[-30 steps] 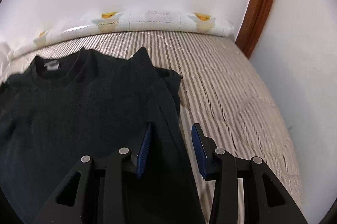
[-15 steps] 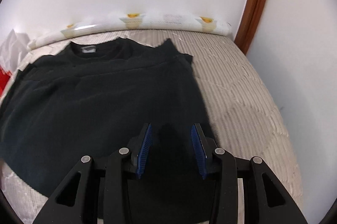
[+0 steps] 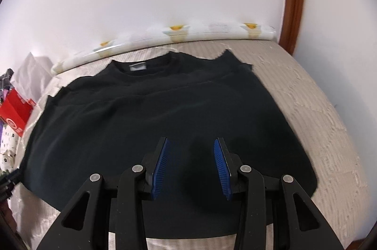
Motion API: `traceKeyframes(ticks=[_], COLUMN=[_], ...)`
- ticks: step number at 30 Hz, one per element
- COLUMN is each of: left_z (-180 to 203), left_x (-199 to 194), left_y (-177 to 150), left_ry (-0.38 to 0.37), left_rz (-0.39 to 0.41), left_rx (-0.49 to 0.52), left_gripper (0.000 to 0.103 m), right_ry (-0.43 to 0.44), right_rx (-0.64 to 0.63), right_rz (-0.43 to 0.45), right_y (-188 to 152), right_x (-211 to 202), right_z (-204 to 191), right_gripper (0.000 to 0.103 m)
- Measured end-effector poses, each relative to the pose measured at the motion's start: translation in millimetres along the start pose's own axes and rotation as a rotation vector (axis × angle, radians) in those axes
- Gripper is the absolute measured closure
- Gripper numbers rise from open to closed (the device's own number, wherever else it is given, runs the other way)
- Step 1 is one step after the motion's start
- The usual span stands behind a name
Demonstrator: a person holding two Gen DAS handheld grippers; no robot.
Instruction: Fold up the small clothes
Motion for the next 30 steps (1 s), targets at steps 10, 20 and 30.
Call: traceKeyframes(ticks=[10, 20, 30], left_z=[-13, -21, -18], left_x=[-3, -2, 3], left_y=[-26, -30, -28], left_ry=[-0.054, 0.049, 0.083], left_rz=[-0.041, -0.036, 0.004], left_rx=[-0.037, 0.009, 0.061], left_gripper=[0.062, 0.060, 0.047], right_ry=[-0.091, -0.138, -0.144], right_rx=[-0.140, -0.237, -0.202], right_rz=[-0.085, -0.090, -0.082], right_y=[-38, -60, -65], right_x=[17, 11, 15], right_z=[-22, -15, -15], right_gripper=[0.063, 0.062, 0.060])
Point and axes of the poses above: each gripper's, at about its wrist camera, not at the fingertips, and x roughly the way its jaws point, z to its right, y to its top, the point moved 9 cm from there along x, roughly the way its jaws point, and after that the axes turned 4 degrees about -z, right-handed, at the moved point
